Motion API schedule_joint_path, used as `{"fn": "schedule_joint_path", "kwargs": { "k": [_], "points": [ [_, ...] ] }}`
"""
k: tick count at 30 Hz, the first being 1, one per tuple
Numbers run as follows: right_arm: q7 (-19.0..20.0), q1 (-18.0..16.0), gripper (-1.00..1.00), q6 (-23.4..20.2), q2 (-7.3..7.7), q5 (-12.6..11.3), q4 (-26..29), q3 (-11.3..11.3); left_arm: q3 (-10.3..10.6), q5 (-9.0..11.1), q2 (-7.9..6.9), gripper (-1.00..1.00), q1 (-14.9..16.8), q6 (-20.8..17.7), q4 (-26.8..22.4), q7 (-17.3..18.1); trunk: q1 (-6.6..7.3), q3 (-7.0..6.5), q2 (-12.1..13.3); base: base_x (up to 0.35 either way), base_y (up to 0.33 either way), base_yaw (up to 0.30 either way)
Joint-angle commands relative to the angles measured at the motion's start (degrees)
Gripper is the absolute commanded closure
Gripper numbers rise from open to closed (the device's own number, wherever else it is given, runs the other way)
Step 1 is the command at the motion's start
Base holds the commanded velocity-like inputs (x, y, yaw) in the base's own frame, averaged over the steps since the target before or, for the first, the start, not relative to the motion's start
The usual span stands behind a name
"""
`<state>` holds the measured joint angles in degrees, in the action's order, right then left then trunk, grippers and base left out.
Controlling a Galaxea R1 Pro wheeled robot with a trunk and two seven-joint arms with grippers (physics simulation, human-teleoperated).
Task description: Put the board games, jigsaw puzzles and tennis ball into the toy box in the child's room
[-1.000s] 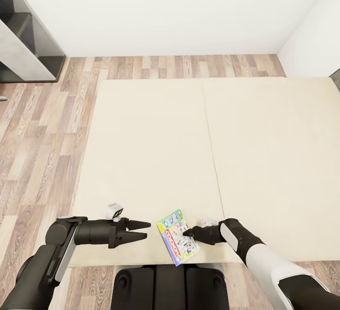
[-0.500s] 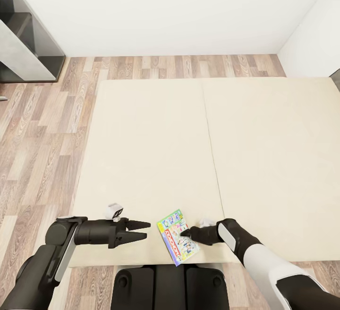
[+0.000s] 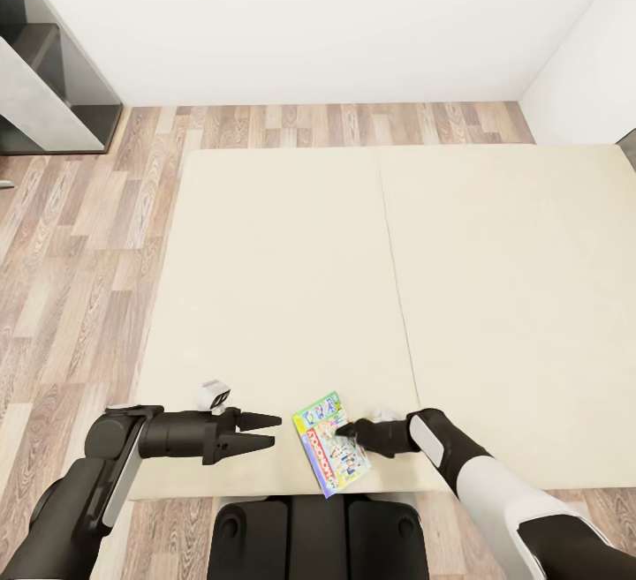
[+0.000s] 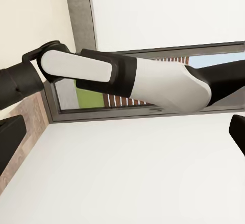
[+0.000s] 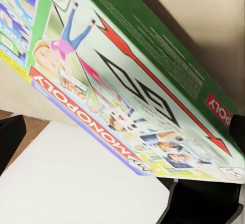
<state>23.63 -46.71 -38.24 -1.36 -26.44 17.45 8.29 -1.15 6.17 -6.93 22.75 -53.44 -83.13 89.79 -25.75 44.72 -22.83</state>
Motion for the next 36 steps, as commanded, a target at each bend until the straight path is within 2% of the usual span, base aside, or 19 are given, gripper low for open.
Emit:
{"fn": "schedule_joint_path", "kwargs": {
  "k": [1, 24, 36],
  "points": [
    [0.1, 0.0, -1.00, -0.2, 0.06, 0.0, 0.0, 0.1, 0.0, 0.0, 0.00, -1.00, 0.0, -0.6, 0.0, 0.2, -0.03, 0.06, -0.1, 0.000, 0.000, 0.000],
    [-0.6, 0.0, -1.00, -0.5, 0.11, 0.9, 0.3, -0.1, 0.0, 0.1, -0.02, -1.00, 0.0, -0.6, 0.0, 0.2, -0.03, 0.07, -0.1, 0.000, 0.000, 0.000],
    [-0.5, 0.0, -1.00, -0.3, 0.70, 0.5, 0.3, 0.0, 0.0, 0.1, -0.02, -1.00, 0.0, -0.6, 0.0, 0.2, -0.03, 0.97, -0.1, 0.000, 0.000, 0.000]
  ]
}}
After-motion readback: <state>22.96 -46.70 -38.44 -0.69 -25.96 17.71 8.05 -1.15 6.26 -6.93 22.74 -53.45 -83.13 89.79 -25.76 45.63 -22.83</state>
